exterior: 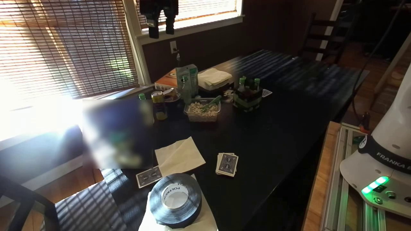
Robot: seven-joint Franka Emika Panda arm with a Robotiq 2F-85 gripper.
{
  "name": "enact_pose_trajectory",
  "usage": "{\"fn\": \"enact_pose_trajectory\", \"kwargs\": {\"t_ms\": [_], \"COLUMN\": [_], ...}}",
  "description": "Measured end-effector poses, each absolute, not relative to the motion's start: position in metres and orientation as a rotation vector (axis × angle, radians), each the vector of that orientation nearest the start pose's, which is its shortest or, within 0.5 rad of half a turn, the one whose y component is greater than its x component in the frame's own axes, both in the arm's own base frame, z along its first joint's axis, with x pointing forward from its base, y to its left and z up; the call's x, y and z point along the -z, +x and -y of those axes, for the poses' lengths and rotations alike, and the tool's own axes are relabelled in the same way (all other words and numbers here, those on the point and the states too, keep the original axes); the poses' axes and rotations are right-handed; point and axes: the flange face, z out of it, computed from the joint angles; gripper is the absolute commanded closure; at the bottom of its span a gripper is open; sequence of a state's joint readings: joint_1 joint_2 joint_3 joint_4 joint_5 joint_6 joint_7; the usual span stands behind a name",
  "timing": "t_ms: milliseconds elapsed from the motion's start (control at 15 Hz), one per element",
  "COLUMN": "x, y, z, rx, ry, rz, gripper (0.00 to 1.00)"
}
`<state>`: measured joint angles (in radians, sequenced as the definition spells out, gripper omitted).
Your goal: Put the white bottle on the left inside the case of bottles
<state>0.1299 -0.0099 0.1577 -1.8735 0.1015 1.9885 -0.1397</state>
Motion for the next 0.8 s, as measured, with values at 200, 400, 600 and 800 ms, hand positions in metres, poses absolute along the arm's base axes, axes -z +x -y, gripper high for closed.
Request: {"fn": "enact_pose_trajectory", "kwargs": {"t_ms": [200, 400, 600, 800], "x": [-0.525, -0.524, -0.513, -0.486], "y": [0.546, 0.547, 0.571, 0.620], "z": [-0.171, -0.170, -0.164, -0.146], "rx": [0.182, 0.185, 0.188, 0.160], "ry": [-2.974, -2.974, -2.996, -3.037], "rz": [0.597, 0.594, 0.541, 0.558], "gripper": [0.00, 0.00, 0.00, 0.00]}}
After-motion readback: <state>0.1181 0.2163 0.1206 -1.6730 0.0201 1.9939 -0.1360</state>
